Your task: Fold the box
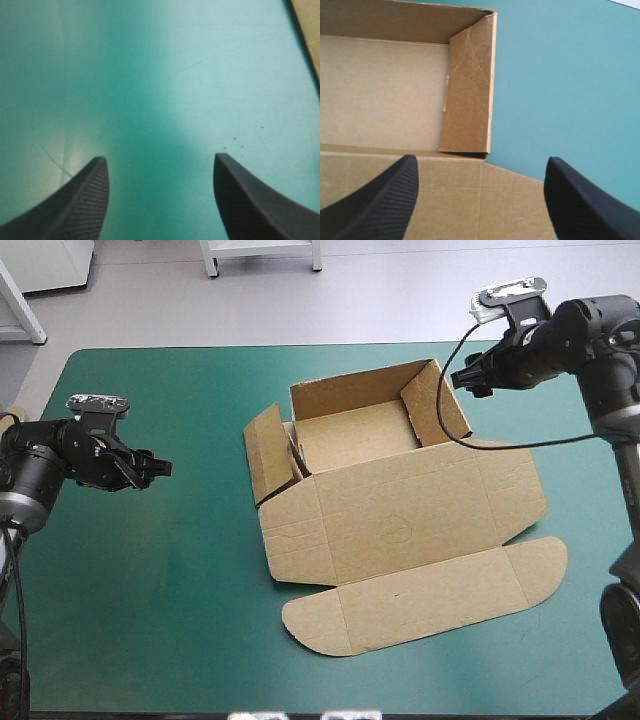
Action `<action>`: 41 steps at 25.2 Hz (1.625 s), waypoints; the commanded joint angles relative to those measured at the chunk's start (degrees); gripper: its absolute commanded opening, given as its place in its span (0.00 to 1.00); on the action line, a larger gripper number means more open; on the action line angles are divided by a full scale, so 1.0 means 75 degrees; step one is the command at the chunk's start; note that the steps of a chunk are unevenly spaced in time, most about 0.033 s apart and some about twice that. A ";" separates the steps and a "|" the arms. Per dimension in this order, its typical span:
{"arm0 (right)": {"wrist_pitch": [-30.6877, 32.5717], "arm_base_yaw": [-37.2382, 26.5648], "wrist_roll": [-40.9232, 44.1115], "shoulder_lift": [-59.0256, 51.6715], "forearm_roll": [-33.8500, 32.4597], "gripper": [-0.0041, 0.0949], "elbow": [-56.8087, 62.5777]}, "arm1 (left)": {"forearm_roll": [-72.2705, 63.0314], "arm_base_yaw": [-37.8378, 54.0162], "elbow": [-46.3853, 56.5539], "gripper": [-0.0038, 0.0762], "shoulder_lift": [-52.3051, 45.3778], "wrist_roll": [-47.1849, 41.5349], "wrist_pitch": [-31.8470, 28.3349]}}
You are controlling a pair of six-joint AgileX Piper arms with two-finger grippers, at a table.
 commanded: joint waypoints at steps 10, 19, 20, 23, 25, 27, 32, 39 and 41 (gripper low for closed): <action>-0.1499 0.1363 0.0995 -0.0500 -0.2320 0.63 0.1077 | -0.0235 -0.0021 -0.0196 0.60 -0.0271 0.0154 -0.0309; -0.1208 0.0690 0.0475 0.1866 -0.1386 0.63 -0.0652 | -0.0257 -0.0021 -0.0196 0.60 -0.0271 0.0154 -0.0273; -0.1122 0.0670 0.0455 0.2351 -0.1614 0.63 -0.1042 | -0.0243 -0.0021 -0.0196 0.60 -0.0271 0.0154 -0.0261; -0.1106 0.0585 0.0457 0.2916 -0.1527 0.63 -0.1520 | -0.0226 -0.0021 -0.0196 0.60 -0.0271 0.0175 -0.0256; -0.1419 0.0384 0.0457 0.3246 -0.0946 0.63 -0.1643 | -0.0226 -0.0021 -0.0196 0.60 -0.0271 0.0247 -0.0256; -0.1517 0.0292 0.0457 0.3472 -0.0809 0.63 -0.1643 | -0.0226 -0.0021 -0.0196 0.60 -0.0271 0.0267 -0.0256; -0.1468 0.0227 0.0268 0.3887 -0.0509 0.21 -0.1627 | -0.0226 -0.0021 -0.0196 0.60 -0.0271 0.0267 -0.0256; -0.1323 0.0227 0.0112 0.3734 -0.0253 0.02 -0.1627 | -0.0453 -0.0021 -0.0101 0.60 -0.0271 0.0647 -0.0708; -0.1306 0.0227 0.0112 0.3477 -0.0253 0.02 -0.1627 | -0.0648 -0.0021 0.0054 0.60 -0.0271 0.0695 -0.1068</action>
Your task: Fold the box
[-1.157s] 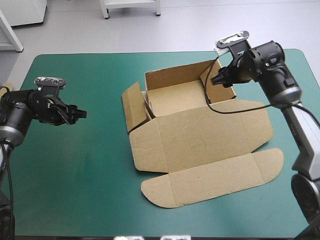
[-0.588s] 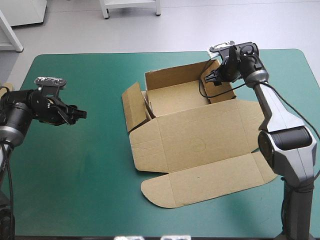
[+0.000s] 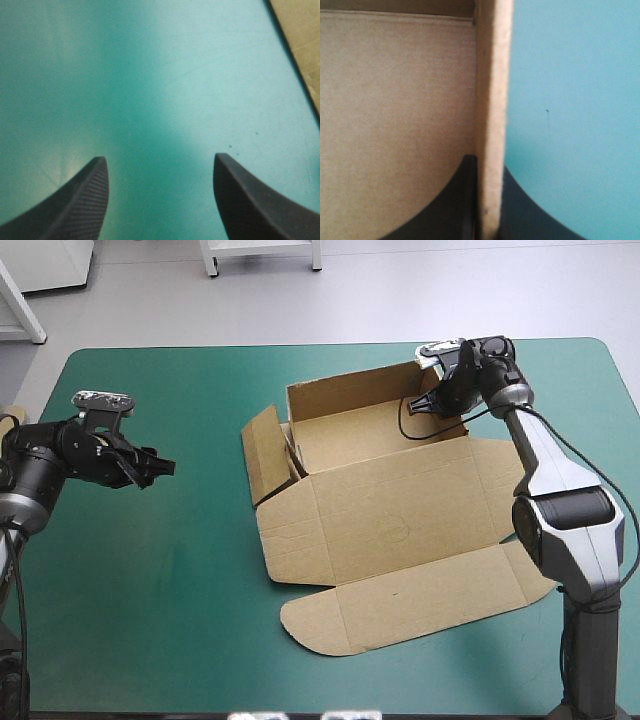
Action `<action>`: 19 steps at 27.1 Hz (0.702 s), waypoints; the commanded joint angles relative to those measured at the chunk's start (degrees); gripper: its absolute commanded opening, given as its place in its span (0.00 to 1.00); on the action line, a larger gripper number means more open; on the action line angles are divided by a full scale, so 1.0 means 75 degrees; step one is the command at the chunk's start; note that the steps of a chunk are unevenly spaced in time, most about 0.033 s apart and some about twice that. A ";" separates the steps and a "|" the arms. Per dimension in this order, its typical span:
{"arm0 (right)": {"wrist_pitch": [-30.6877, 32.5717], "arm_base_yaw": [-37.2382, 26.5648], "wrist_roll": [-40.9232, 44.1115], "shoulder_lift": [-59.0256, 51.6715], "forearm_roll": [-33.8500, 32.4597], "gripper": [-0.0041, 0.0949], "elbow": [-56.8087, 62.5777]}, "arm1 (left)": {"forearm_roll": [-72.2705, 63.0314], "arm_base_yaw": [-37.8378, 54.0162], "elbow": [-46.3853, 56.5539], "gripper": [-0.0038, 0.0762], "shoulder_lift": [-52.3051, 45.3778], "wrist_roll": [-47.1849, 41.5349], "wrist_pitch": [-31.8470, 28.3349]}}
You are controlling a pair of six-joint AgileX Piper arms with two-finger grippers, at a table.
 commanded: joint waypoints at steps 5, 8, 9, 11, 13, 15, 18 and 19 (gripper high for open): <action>0.0067 -0.0168 -0.0586 -0.1797 0.0763 0.02 -0.0247 | -0.0692 -0.0021 0.0379 0.60 -0.0265 0.0122 -0.1004; 0.0268 -0.0355 -0.0814 -0.2376 0.1348 0.02 -0.0247 | -0.0703 -0.0021 0.0626 0.60 -0.0265 0.0122 -0.0987; 0.0307 -0.0406 -0.0814 -0.2626 0.1397 0.02 -0.0237 | -0.0703 -0.0021 0.0749 0.60 -0.0265 0.0122 -0.1035; 0.0423 -0.0548 -0.0874 -0.3014 0.1470 0.02 -0.0237 | -0.0687 -0.0021 0.1028 0.60 -0.0265 0.0122 -0.1202; 0.0603 -0.0662 -0.1099 -0.3404 0.1755 0.02 -0.0237 | -0.0730 -0.0021 0.1336 0.60 -0.0265 0.0122 -0.1479; 0.0831 -0.0799 -0.1258 -0.3832 0.2115 0.02 -0.0237 | -0.0971 -0.0021 0.1705 0.60 -0.0265 0.0166 -0.1868; 0.1197 -0.0948 -0.1399 -0.4702 0.2489 0.02 -0.0085 | -0.3069 -0.0021 0.2360 0.60 -0.0265 0.1473 -0.2668; 0.1197 -0.0948 -0.1399 -0.4871 0.2535 0.02 0.0049 | -0.3893 -0.0021 0.2393 0.60 -0.0265 0.1990 -0.2593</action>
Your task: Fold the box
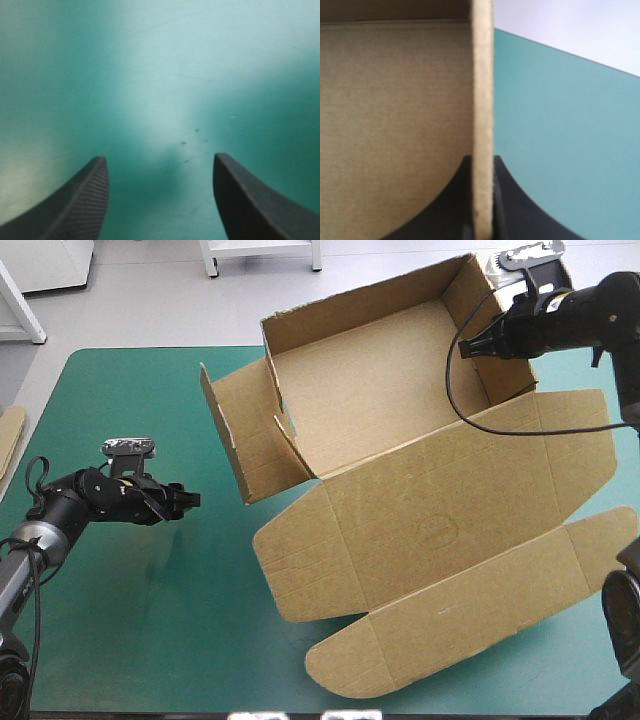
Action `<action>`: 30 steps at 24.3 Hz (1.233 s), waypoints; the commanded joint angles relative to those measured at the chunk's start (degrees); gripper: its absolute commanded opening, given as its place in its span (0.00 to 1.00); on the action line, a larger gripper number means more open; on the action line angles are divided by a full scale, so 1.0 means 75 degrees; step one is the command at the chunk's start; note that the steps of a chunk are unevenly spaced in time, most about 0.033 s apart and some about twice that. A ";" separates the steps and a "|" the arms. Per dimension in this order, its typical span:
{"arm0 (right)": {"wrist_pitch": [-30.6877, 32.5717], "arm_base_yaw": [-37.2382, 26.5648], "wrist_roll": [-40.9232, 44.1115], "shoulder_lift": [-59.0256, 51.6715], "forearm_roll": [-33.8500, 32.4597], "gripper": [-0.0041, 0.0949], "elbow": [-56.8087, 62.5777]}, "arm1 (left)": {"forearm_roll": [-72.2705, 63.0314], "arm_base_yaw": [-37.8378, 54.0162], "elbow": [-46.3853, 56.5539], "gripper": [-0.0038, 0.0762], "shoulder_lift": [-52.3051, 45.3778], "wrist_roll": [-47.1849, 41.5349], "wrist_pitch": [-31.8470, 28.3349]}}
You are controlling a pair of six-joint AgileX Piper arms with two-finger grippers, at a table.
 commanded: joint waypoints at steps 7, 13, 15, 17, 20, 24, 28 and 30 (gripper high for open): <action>-0.0783 -0.0156 -0.0183 -0.1659 0.0453 0.02 0.2328 | -0.8720 -0.0021 -0.0015 0.60 -0.0265 0.6608 0.3877; -0.1470 -0.0156 -0.0317 -0.1728 0.0266 0.02 0.3269 | -1.0011 -0.0371 -0.0015 0.60 -0.0424 0.7156 0.5298; -0.1585 -0.0156 -0.0317 -0.1728 0.0219 0.02 0.3284 | -1.0058 -0.0482 -0.0015 0.60 -0.0424 0.7097 0.5298; -0.1645 -0.0156 -0.0317 -0.1728 0.0202 0.02 0.3284 | -1.0333 -0.0587 -0.0015 0.60 -0.0424 0.7085 0.5298; -0.1645 -0.0156 -0.0317 -0.1728 0.0285 0.02 0.3284 | -1.0965 -0.0730 -0.0015 0.60 -0.0424 0.7085 0.5280; -0.1698 -0.0156 -0.0186 -0.1728 0.0303 0.02 0.3284 | -1.1433 -0.0730 -0.0107 0.60 -0.0424 0.6676 0.4910; -0.1760 -0.0156 -0.0085 -0.1728 0.0303 0.02 0.3284 | -1.1311 -0.0730 -0.0275 0.60 -0.0424 0.6307 0.4632; -0.1823 -0.0156 0.0008 -0.1713 0.0303 0.02 0.3284 | -1.1311 -0.0730 -0.0419 0.60 -0.0424 0.6126 0.4692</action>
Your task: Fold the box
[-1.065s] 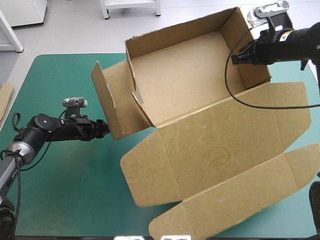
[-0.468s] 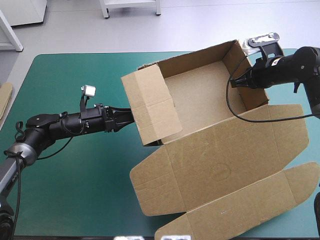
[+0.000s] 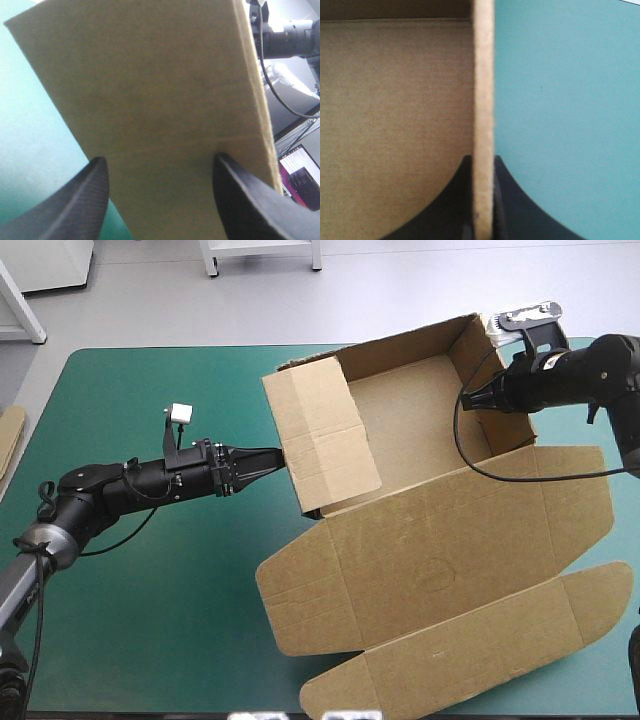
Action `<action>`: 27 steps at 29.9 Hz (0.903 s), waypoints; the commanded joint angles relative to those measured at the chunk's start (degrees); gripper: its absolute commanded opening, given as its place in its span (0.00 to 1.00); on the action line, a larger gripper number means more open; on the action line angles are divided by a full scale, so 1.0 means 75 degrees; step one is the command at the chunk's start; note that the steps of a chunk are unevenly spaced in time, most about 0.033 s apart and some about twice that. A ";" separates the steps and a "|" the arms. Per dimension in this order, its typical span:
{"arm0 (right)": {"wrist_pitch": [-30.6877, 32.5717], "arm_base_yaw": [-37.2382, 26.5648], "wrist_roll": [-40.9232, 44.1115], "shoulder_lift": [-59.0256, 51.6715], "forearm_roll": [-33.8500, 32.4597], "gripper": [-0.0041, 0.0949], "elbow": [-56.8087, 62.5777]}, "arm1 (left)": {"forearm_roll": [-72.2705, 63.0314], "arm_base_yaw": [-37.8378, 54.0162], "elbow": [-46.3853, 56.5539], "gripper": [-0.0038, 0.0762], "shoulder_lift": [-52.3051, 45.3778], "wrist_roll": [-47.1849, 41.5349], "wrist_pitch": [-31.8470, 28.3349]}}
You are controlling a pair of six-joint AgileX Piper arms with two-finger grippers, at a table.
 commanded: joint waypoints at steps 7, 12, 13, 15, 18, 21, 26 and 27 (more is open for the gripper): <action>-0.0552 -0.0063 0.0274 -0.0136 0.0445 0.02 -0.0203 | -0.1133 -0.0061 -0.1133 0.60 -0.0263 -0.0777 0.0525; -0.0777 -0.0053 0.0298 -0.0120 0.0606 0.02 -0.0203 | -0.1148 -0.0080 -0.1377 0.60 -0.0263 -0.0972 -0.0154; -0.0808 -0.0053 0.0330 -0.0110 0.0606 0.02 -0.0203 | -0.1047 -0.0124 -0.1441 0.60 -0.0263 -0.1049 -0.0390; -0.0822 -0.0053 0.0485 -0.0081 0.0606 0.02 -0.0203 | -0.0685 -0.0250 -0.1563 0.60 -0.0263 -0.1149 -0.0969; -0.0803 -0.0053 0.0610 -0.0047 0.0807 0.02 -0.0203 | 0.0172 -0.0570 -0.1852 0.60 -0.0263 -0.1621 -0.1700; -0.1021 -0.0046 0.0652 0.0014 0.1031 0.03 -0.0203 | 0.1424 -0.0986 -0.2235 0.60 -0.0263 -0.2318 -0.2381; -0.1106 0.0185 0.0911 0.0281 0.1014 0.03 -0.0203 | 0.3926 -0.1264 -0.3083 0.60 -0.0039 -0.4257 -0.2977; -0.1106 0.0256 0.0986 0.0307 0.0928 0.03 -0.0203 | 0.4193 -0.1264 -0.3234 0.60 0.0033 -0.4520 -0.2905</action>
